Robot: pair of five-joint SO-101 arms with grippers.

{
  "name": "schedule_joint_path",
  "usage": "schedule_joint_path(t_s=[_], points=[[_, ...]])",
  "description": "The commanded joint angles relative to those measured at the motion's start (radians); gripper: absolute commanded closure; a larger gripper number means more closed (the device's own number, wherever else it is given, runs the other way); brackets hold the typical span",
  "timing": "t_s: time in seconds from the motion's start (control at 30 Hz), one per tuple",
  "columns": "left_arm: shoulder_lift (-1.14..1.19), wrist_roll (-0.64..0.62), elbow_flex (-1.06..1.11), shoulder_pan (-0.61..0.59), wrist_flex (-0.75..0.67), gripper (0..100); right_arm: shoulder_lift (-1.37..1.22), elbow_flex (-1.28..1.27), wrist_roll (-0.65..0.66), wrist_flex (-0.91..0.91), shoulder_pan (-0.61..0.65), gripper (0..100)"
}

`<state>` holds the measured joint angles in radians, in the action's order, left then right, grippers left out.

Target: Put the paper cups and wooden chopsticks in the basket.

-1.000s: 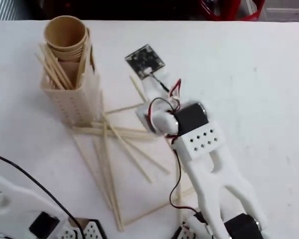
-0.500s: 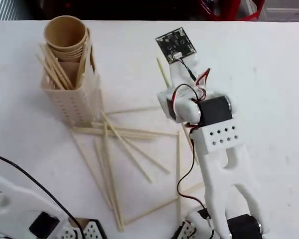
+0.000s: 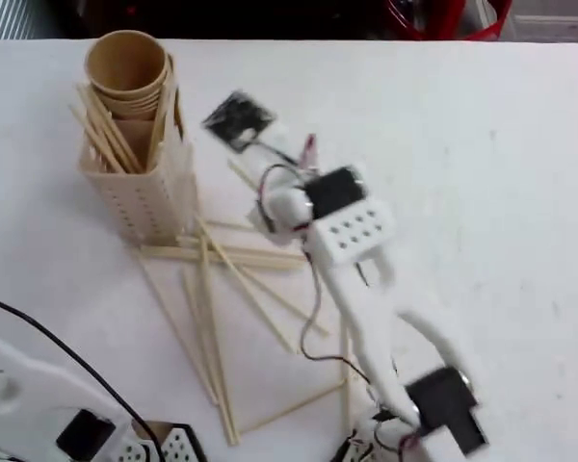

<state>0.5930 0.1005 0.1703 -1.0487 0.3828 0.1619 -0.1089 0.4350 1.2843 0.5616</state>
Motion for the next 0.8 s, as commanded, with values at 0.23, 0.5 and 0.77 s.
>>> schedule_joint_path(t_s=[0.23,0.5,0.77], points=[[0.070,-0.008,-0.008,0.016,-0.032,76,-0.446,0.032,0.361,-0.236,0.004,97.7],[0.070,-0.009,-0.008,0.018,-0.032,76,-0.553,0.034,0.382,-0.372,-0.012,89.0],[0.070,-0.011,-0.008,0.022,-0.032,76,-0.456,0.031,0.384,-0.335,-0.054,81.8]])
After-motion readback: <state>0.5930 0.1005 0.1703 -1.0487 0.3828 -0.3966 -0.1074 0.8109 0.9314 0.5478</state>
